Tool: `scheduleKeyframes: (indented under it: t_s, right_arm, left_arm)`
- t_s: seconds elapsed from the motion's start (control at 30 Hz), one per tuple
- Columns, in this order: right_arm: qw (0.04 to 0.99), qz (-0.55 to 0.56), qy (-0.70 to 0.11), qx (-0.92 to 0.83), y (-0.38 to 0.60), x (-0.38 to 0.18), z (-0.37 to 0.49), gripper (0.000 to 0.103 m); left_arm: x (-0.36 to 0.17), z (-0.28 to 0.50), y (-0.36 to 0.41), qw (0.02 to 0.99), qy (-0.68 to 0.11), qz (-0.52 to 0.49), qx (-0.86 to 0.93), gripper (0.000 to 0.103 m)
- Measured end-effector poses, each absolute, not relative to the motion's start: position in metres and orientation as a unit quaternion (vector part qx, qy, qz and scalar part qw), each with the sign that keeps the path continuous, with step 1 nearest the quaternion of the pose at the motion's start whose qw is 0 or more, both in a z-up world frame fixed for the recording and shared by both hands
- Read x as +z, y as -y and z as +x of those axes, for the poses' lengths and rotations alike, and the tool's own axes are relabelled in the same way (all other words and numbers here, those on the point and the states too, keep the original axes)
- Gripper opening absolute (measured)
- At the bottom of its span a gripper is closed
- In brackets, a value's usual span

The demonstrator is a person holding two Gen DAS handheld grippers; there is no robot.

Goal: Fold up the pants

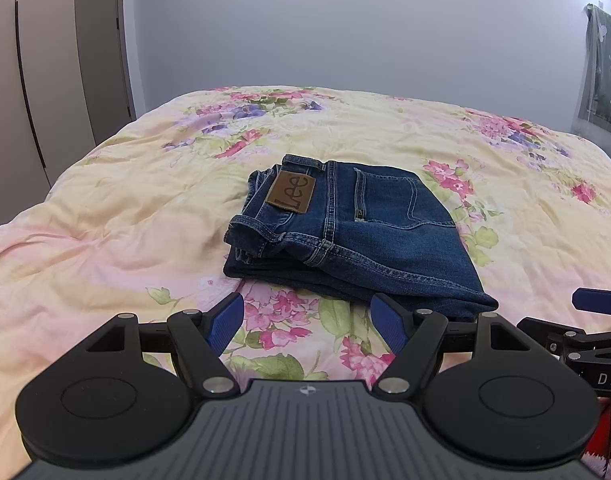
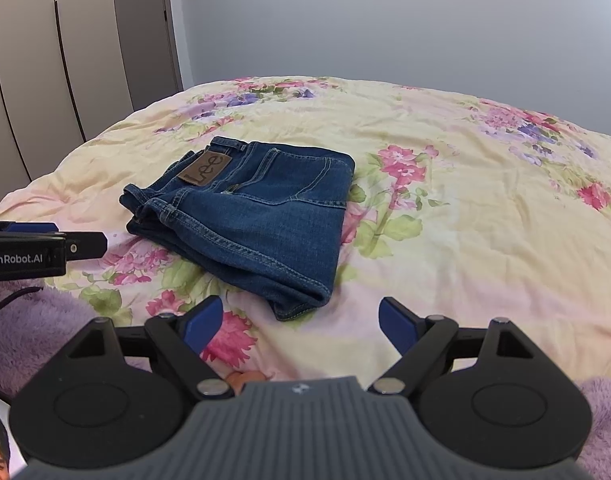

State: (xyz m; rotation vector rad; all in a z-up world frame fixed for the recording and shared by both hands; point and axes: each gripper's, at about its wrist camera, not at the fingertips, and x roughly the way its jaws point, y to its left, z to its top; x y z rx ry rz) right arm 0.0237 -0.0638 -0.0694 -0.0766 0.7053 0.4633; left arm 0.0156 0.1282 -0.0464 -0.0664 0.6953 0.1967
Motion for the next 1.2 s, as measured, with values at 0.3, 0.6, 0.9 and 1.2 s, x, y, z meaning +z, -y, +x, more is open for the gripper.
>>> scheduleKeyframes:
  t_s: [0.3,0.6,0.9,1.2]
  right_arm:
    - [0.911,-0.037,-0.343,0.224,0.0629,-0.0700,0.0238,0.081]
    - [0.911,-0.037,-0.344,0.224,0.0629,-0.0699,0.0238,0.081]
    - [0.911,-0.035,-0.345,0.222,0.0637,-0.0711,0.0248,0.081]
    - [0.911,-0.036,-0.346,0.222,0.0626,-0.0713,0.0247,0.081]
  left_arm:
    - [-0.0464,0.0154,-0.1279,0.935,-0.339,-0.033,0.096,0.085]
    - [-0.0473,0.0167,-0.1277,0.934,-0.342,-0.032,0.096,0.085]
    - [-0.0473,0.0168,-0.1272,0.934,-0.341,-0.032,0.097,0.085]
    - [-0.0474,0.0168,-0.1279,0.934,-0.341,-0.033,0.096,0.085]
